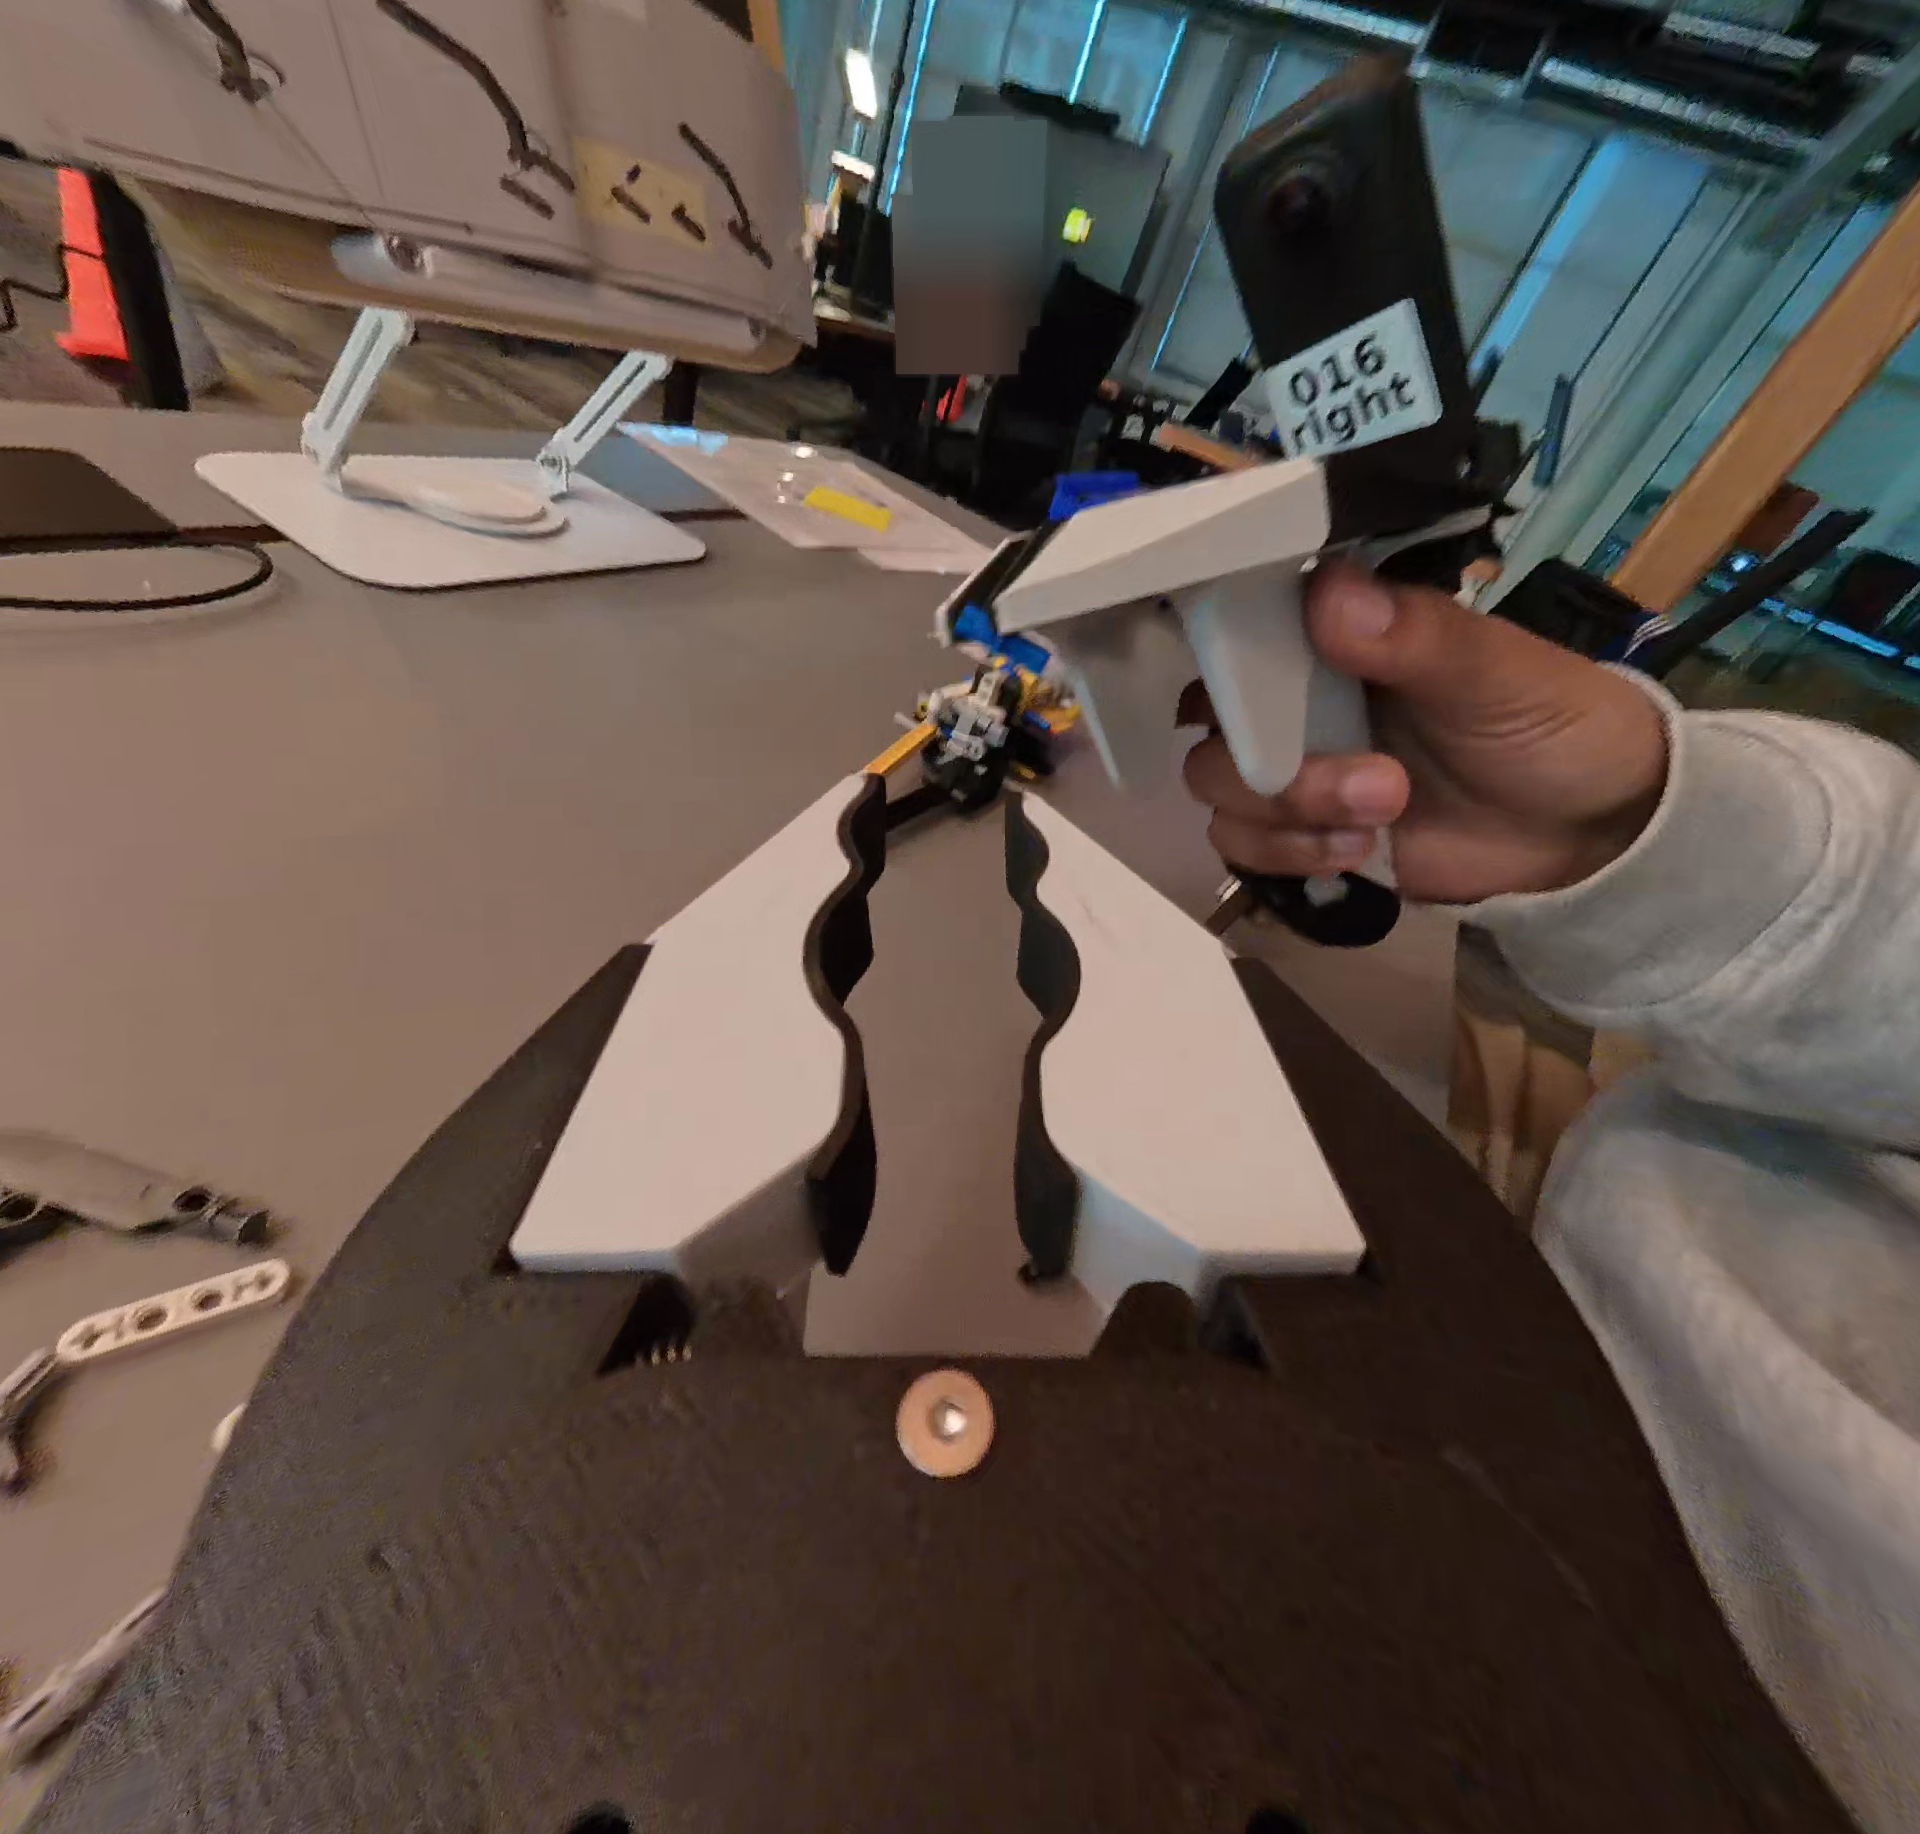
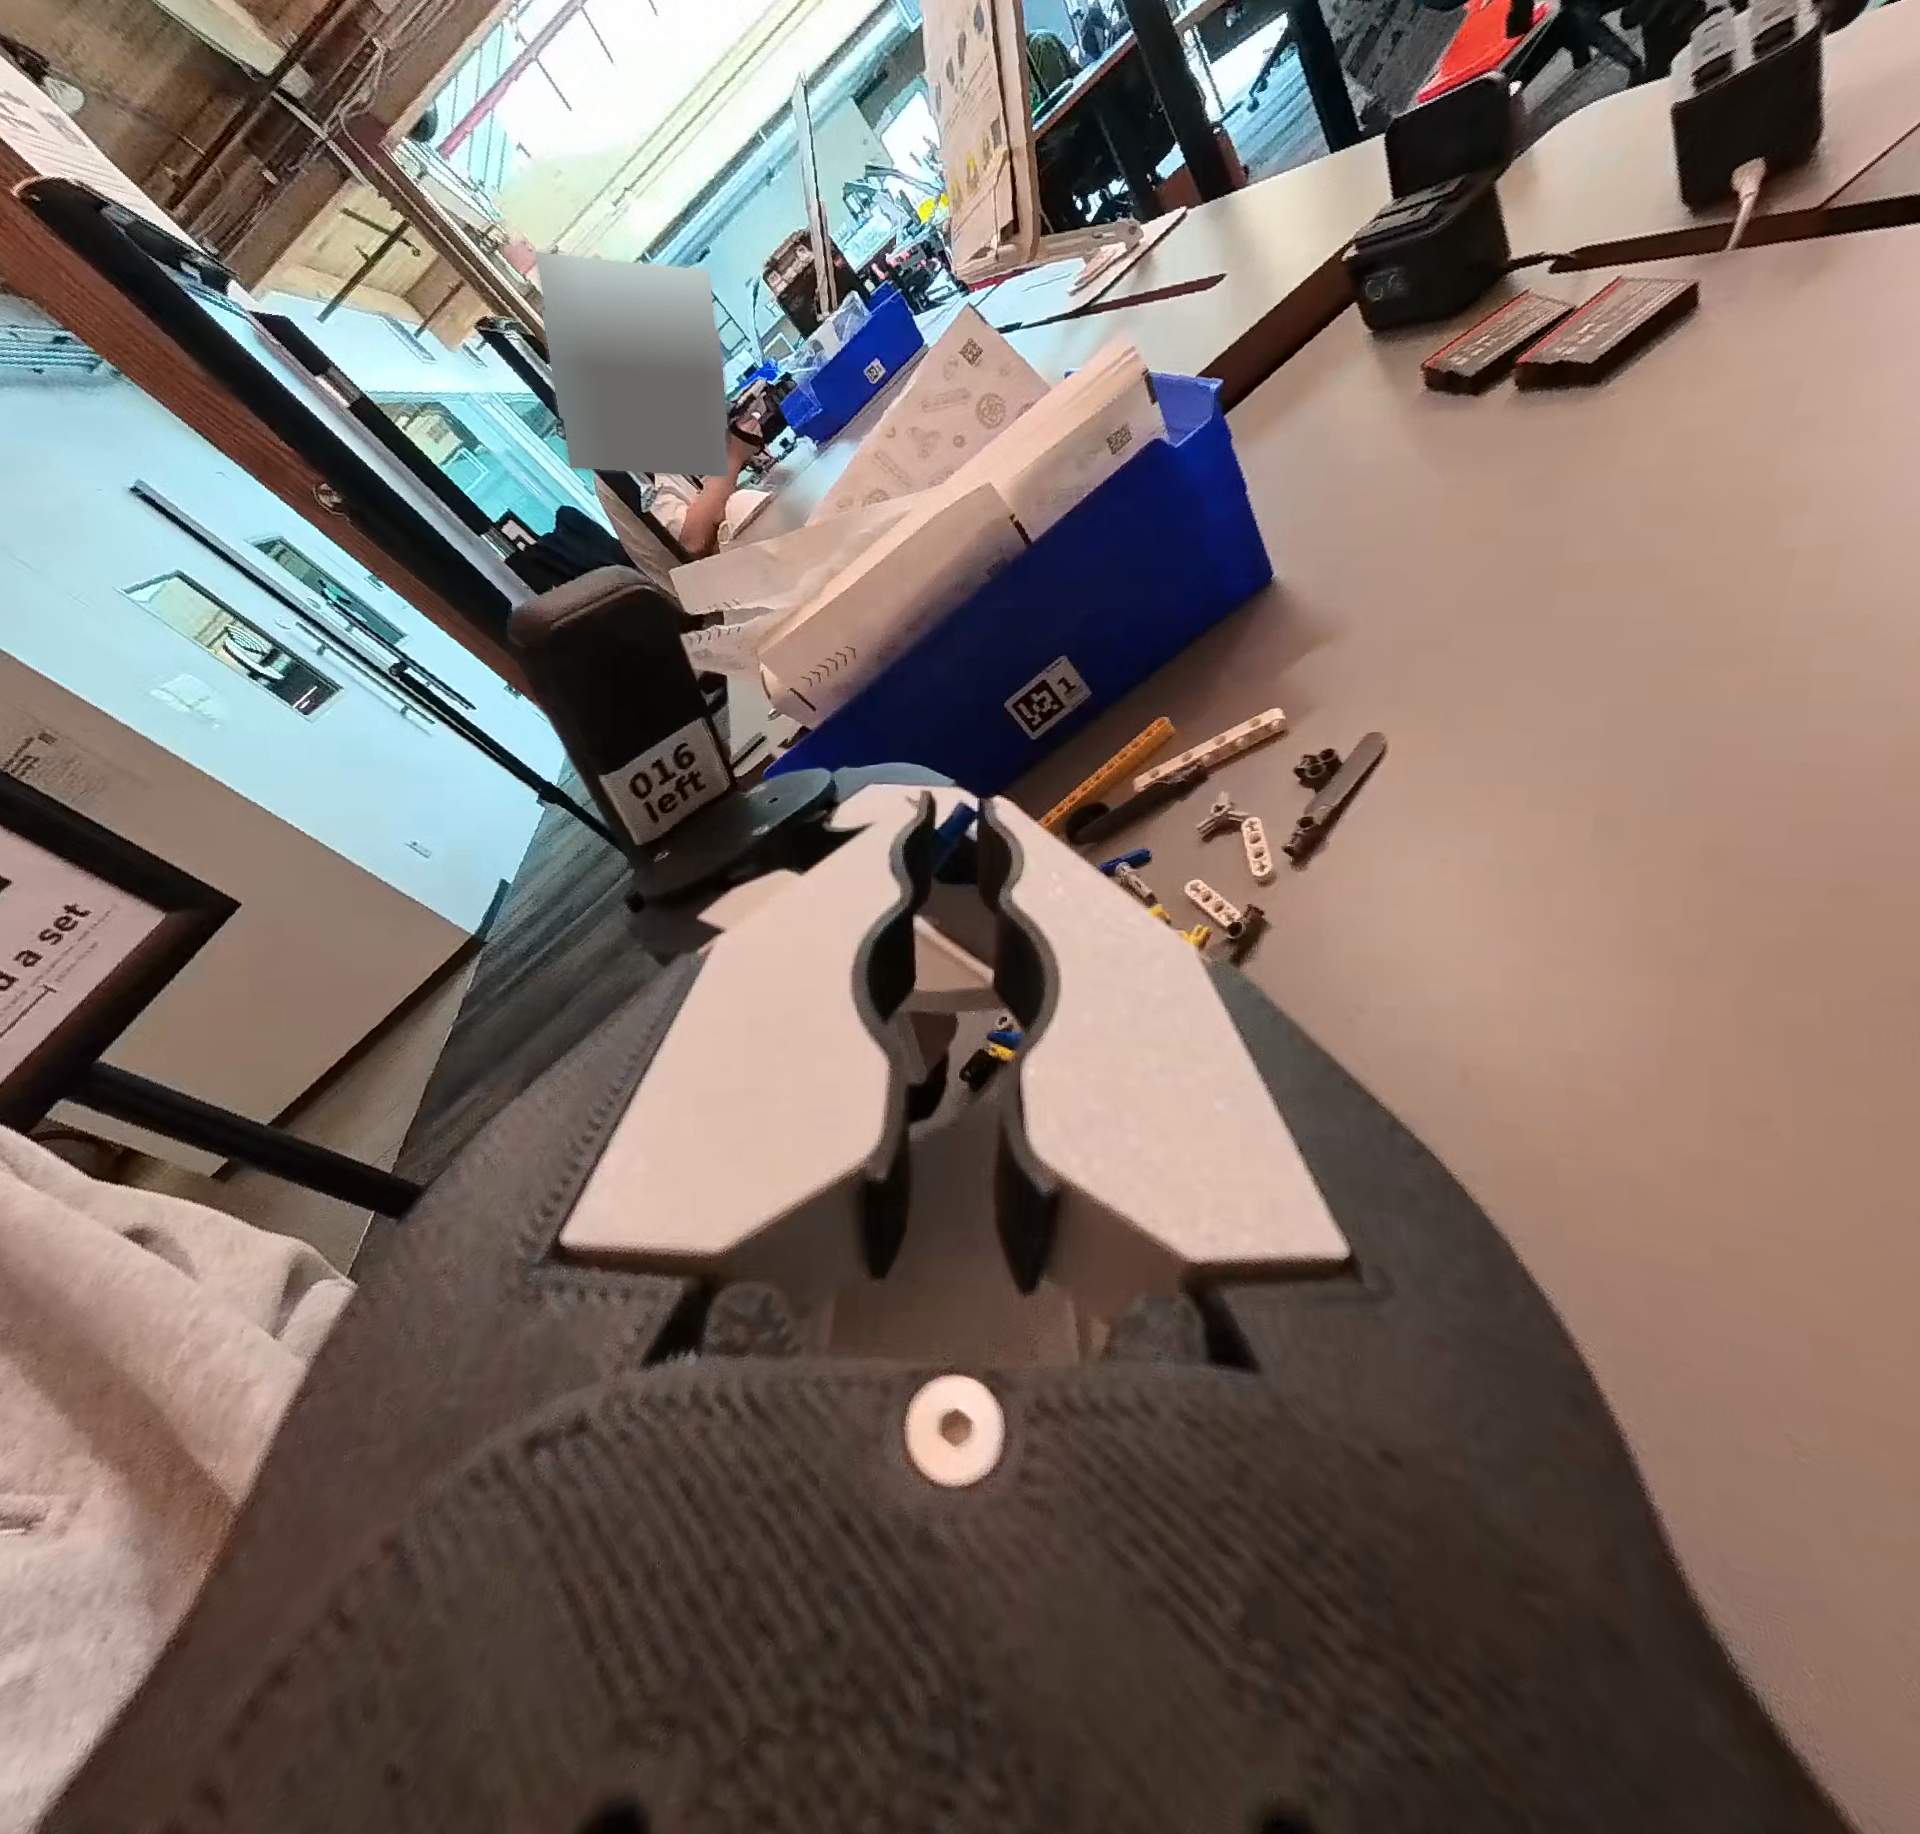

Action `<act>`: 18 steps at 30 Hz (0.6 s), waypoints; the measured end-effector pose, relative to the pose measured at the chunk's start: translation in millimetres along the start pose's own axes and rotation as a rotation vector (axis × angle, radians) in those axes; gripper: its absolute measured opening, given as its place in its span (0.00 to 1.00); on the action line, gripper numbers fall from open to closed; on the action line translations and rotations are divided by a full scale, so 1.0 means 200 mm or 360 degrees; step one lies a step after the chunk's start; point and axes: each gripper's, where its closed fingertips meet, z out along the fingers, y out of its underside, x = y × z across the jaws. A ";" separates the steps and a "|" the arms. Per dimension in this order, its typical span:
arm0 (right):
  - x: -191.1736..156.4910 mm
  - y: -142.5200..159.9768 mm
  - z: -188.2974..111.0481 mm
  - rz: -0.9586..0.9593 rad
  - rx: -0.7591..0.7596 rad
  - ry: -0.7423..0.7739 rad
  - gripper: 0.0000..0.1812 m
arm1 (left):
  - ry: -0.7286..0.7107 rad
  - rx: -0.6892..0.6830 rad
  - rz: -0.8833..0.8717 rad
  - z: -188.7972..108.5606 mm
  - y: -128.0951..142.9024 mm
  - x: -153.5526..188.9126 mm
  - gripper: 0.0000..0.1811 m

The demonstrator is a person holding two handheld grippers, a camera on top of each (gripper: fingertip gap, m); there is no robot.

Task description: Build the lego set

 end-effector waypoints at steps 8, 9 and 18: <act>-0.03 0.03 0.03 0.0079 -0.0020 -0.0048 0.03 | 0.0005 0.0211 -0.0086 -0.04 -0.10 0.01 0.04; -0.04 0.04 0.04 0.0084 -0.0026 -0.0052 0.03 | -0.0013 0.0230 -0.0101 -0.05 -0.11 0.00 0.04; -0.05 0.03 0.05 0.0194 0.0041 -0.0105 0.03 | 0.0061 0.0197 -0.0037 -0.06 -0.10 0.05 0.06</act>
